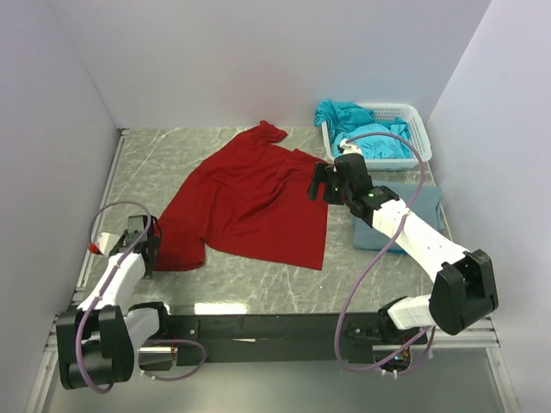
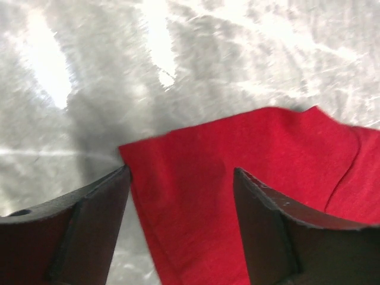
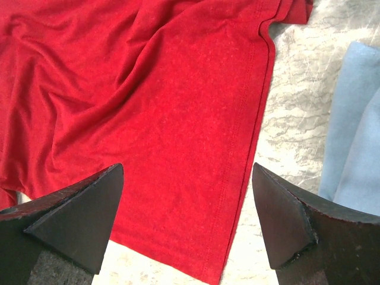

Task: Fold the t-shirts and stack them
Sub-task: Flatten the tshirt out

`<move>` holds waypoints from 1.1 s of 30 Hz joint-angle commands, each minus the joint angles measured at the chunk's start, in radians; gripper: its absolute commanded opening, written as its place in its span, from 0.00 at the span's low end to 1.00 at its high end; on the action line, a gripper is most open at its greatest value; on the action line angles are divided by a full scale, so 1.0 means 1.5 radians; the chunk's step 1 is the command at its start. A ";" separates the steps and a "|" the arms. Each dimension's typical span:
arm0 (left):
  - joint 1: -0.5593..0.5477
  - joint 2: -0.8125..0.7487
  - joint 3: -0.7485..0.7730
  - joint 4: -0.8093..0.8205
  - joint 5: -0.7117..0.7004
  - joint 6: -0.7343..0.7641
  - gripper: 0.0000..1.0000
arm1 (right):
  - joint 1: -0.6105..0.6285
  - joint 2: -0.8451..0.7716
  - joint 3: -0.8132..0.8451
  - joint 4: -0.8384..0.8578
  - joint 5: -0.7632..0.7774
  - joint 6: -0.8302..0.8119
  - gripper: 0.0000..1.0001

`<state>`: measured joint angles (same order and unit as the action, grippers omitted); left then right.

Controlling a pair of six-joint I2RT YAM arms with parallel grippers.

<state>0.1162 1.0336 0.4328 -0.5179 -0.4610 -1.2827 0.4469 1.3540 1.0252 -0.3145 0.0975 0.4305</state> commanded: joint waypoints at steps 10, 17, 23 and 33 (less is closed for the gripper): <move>0.007 0.033 -0.067 0.074 0.099 0.042 0.52 | -0.010 -0.006 0.009 0.003 0.031 0.008 0.95; 0.007 0.035 -0.035 0.042 0.097 0.065 0.00 | -0.018 -0.013 0.001 0.004 0.032 0.005 0.95; 0.006 -0.005 -0.018 0.026 0.091 0.079 0.00 | -0.023 -0.014 -0.001 0.005 0.025 -0.003 0.95; 0.007 -0.131 0.038 0.058 0.102 0.124 0.00 | 0.020 -0.022 -0.004 -0.039 0.020 -0.042 0.94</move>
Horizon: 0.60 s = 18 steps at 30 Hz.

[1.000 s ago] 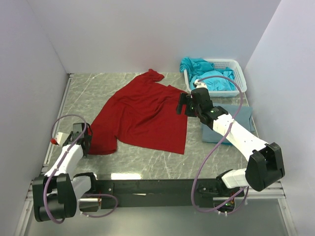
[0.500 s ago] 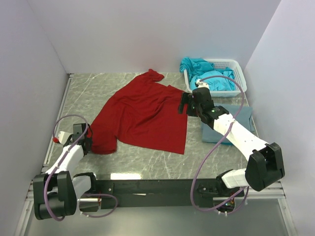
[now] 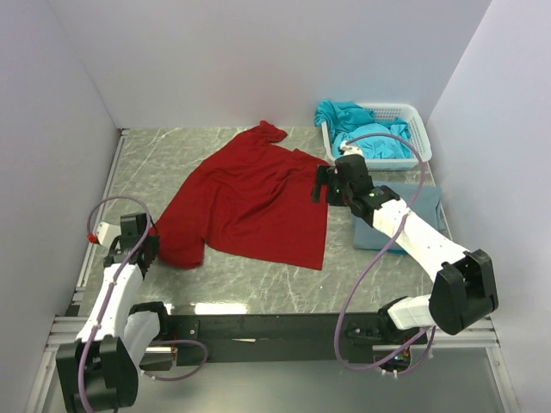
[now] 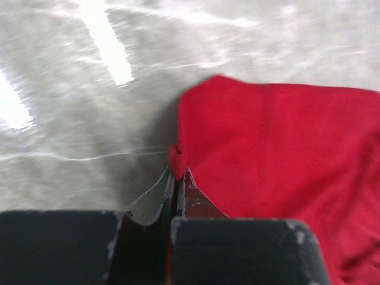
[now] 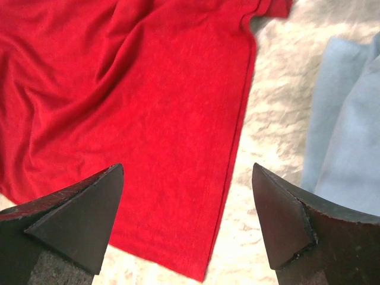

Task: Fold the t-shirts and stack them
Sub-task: Flatten the tshirt out

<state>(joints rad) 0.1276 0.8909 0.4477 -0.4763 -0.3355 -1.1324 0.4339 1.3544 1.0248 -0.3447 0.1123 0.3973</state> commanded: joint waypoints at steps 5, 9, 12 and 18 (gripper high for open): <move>-0.001 -0.068 0.026 0.064 0.045 0.019 0.01 | 0.121 -0.024 -0.035 -0.096 0.066 0.011 0.94; 0.000 -0.096 0.013 0.070 0.056 0.010 0.00 | 0.175 -0.026 -0.093 -0.124 0.029 0.060 0.94; 0.000 -0.112 -0.005 0.091 0.068 0.008 0.00 | 0.188 -0.019 -0.140 -0.122 -0.013 0.092 0.92; -0.001 -0.118 -0.016 0.110 0.097 0.015 0.00 | 0.205 0.011 -0.167 -0.125 -0.015 0.131 0.88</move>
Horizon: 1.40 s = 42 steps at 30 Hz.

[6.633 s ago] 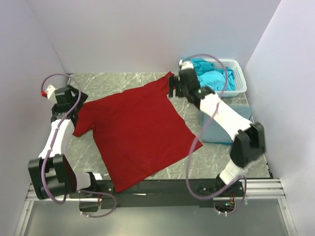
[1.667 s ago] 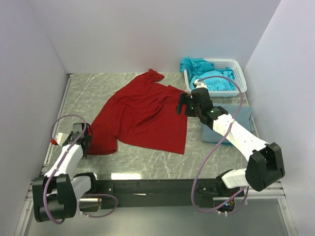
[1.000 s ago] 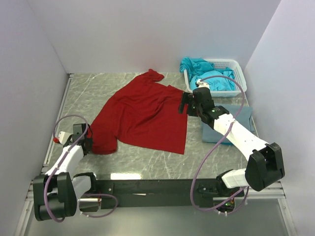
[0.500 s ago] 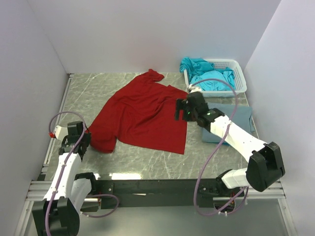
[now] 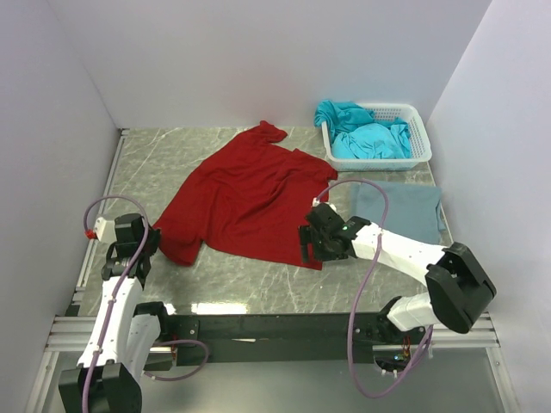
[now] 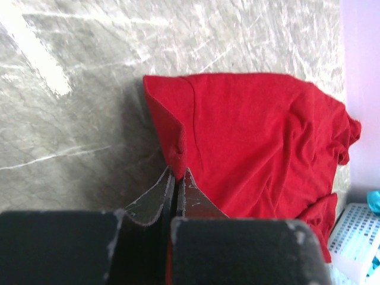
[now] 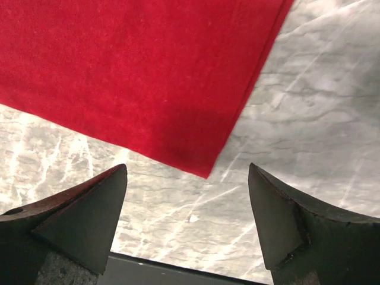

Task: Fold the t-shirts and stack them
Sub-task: Flatten the tshirt out

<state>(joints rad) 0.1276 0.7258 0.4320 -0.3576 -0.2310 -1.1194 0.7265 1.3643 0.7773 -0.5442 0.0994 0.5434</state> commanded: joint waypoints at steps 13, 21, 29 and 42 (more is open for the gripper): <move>0.000 -0.019 -0.014 0.022 0.008 -0.002 0.01 | 0.013 0.072 -0.021 0.038 -0.022 0.033 0.79; -0.001 -0.016 -0.012 0.016 -0.002 -0.004 0.01 | 0.014 0.106 -0.025 0.045 -0.022 0.030 0.66; 0.000 -0.022 -0.012 0.006 -0.026 -0.009 0.00 | 0.013 0.101 -0.033 0.047 -0.018 0.038 0.42; -0.001 -0.036 -0.017 0.007 -0.023 0.000 0.00 | 0.014 0.058 -0.029 0.020 0.030 0.062 0.00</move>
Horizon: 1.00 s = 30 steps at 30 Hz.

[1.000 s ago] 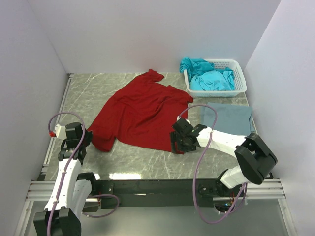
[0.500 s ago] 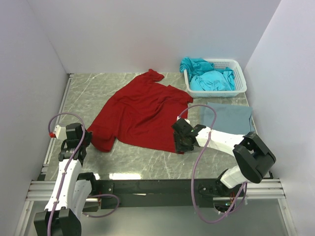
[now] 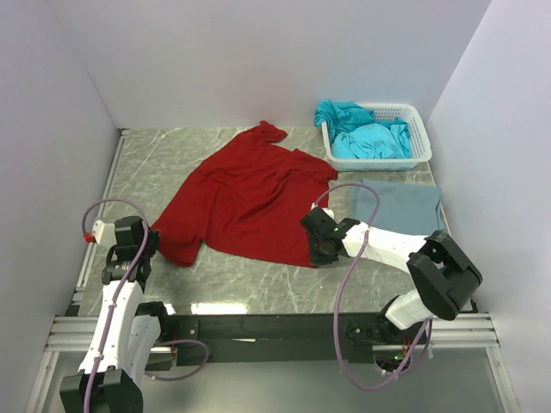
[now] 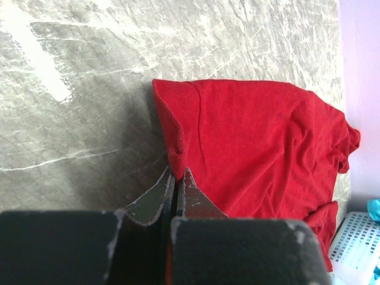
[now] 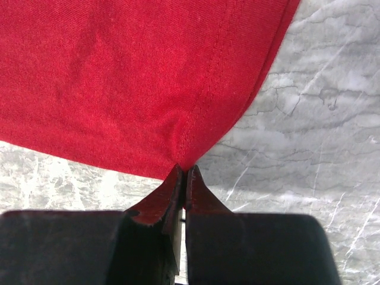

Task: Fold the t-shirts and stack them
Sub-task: Flatten the tshirt out

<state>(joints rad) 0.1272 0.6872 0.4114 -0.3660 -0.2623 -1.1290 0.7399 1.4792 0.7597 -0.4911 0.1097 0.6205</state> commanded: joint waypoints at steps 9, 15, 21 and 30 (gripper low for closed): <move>-0.002 -0.067 0.061 0.033 0.031 0.024 0.00 | -0.003 -0.174 0.092 -0.067 0.117 -0.032 0.00; -0.001 -0.093 0.204 0.058 0.028 0.048 0.01 | -0.045 -0.262 0.228 -0.090 0.202 -0.086 0.00; -0.001 -0.058 0.400 0.048 -0.003 0.110 0.01 | -0.061 -0.354 0.354 -0.103 0.228 -0.154 0.00; -0.001 0.036 0.773 0.002 0.019 0.267 0.01 | -0.060 -0.425 0.562 -0.179 0.153 -0.217 0.00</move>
<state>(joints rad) 0.1246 0.7292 1.4334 -0.3782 -0.2218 -0.8600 0.6544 0.8635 1.4956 -0.7029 0.3836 0.3561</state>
